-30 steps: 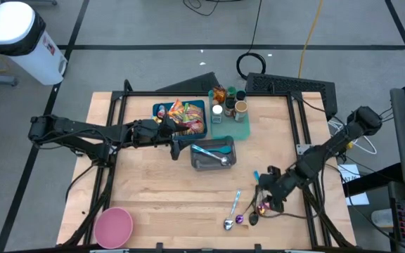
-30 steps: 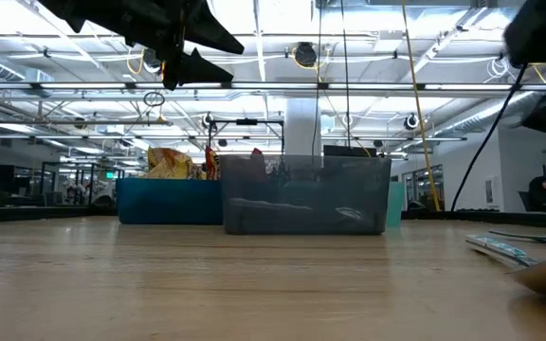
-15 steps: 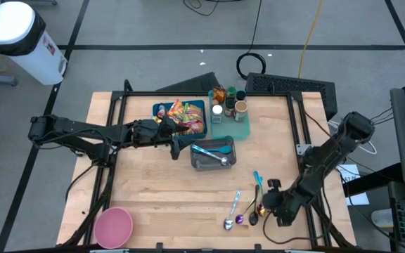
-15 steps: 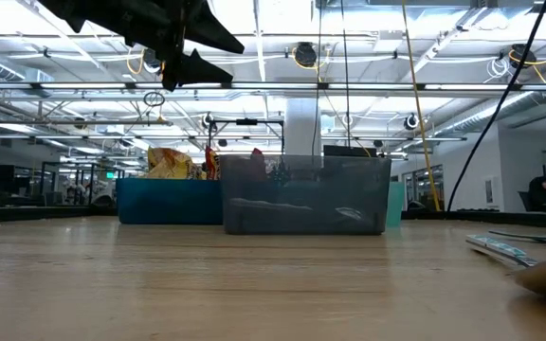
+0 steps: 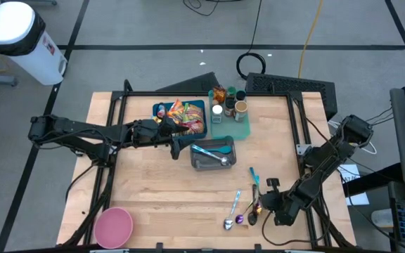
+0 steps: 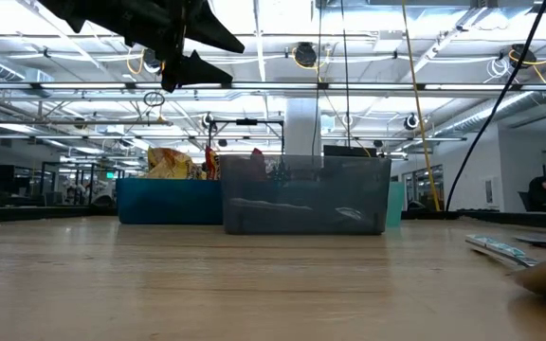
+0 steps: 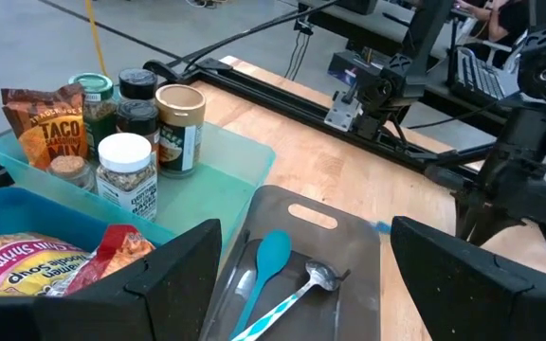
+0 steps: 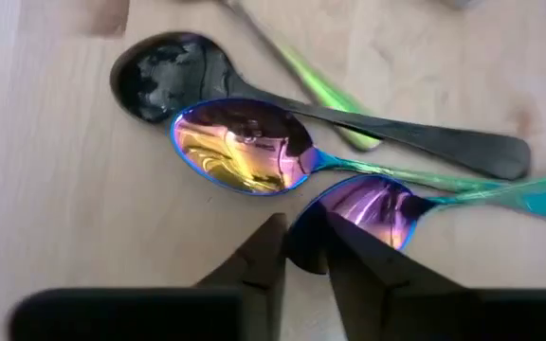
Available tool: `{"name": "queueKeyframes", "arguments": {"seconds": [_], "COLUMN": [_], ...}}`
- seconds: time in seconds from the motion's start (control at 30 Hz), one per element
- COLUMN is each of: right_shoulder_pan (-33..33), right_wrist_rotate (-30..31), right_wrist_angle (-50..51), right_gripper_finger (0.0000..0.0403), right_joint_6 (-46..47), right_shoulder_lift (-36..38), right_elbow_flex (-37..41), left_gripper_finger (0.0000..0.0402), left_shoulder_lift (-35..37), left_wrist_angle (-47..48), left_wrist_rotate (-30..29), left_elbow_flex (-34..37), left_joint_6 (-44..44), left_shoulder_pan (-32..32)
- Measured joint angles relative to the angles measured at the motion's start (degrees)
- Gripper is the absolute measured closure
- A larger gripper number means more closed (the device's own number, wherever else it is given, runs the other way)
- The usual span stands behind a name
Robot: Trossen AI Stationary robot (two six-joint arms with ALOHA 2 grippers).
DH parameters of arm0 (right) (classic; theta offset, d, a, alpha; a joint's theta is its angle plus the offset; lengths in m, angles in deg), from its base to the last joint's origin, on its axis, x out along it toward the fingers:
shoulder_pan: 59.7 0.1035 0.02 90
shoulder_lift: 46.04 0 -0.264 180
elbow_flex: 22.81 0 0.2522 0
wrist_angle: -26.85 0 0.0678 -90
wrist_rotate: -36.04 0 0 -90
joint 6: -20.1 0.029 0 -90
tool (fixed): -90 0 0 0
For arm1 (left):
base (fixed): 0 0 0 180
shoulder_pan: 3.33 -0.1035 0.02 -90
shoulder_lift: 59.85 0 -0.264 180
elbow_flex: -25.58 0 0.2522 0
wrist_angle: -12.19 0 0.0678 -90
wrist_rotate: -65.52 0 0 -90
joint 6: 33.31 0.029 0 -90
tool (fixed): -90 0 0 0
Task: Pick & Place Food Item
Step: Put the violet spoon into the black bin
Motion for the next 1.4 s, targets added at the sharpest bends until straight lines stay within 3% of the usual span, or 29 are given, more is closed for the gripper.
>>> {"name": "queueKeyframes", "arguments": {"seconds": [0.13,0.37,0.53,0.63,0.73,0.9,1.1,1.2,1.4], "right_shoulder_pan": [0.0,-0.3,-2.4,-4.3,-7.2,-12.9,-18.8,-19.9,-21.4], "right_wrist_rotate": [1.1,1.6,8.9,13.4,14.3,5.9,-0.7,-0.7,-2.2], "right_wrist_angle": [0.2,0.0,-0.4,-1.2,-3.9,-7.0,-7.4,-7.5,-8.0], "right_gripper_finger": [0.0392,0.0402,0.0403,0.0403,0.0403,0.0403,0.0403,0.0403,0.0403], "right_joint_6": [0.0,1.8,0.7,-3.1,-9.2,-17.3,-22.3,-25.2,-27.6], "right_shoulder_lift": [1.2,9.2,18.6,23.7,27.2,28.9,28.9,29.6,30.8], "right_elbow_flex": [0.0,0.2,0.2,0.2,0.1,0.1,0.1,0.1,0.1], "left_gripper_finger": [0.0091,0.0092,0.0091,0.0091,0.0092,0.0092,0.0092,0.0092,0.0092], "left_shoulder_lift": [0.0,0.0,-3.0,-6.2,-10.4,-17.3,-26.0,-28.0,-28.2], "left_wrist_angle": [0.0,-0.7,-8.1,-16.9,-18.9,-3.8,14.8,19.3,19.2], "left_wrist_rotate": [0.0,0.0,1.0,5.2,12.6,19.9,23.0,22.9,22.0], "left_elbow_flex": [0.0,0.0,0.1,-0.1,-3.0,-15.3,-29.3,-32.2,-32.6], "left_joint_6": [0.2,0.4,3.2,5.5,6.0,6.5,21.2,26.0,30.2], "left_shoulder_pan": [0.0,0.0,0.0,0.0,0.0,0.4,2.5,3.5,5.3]}}
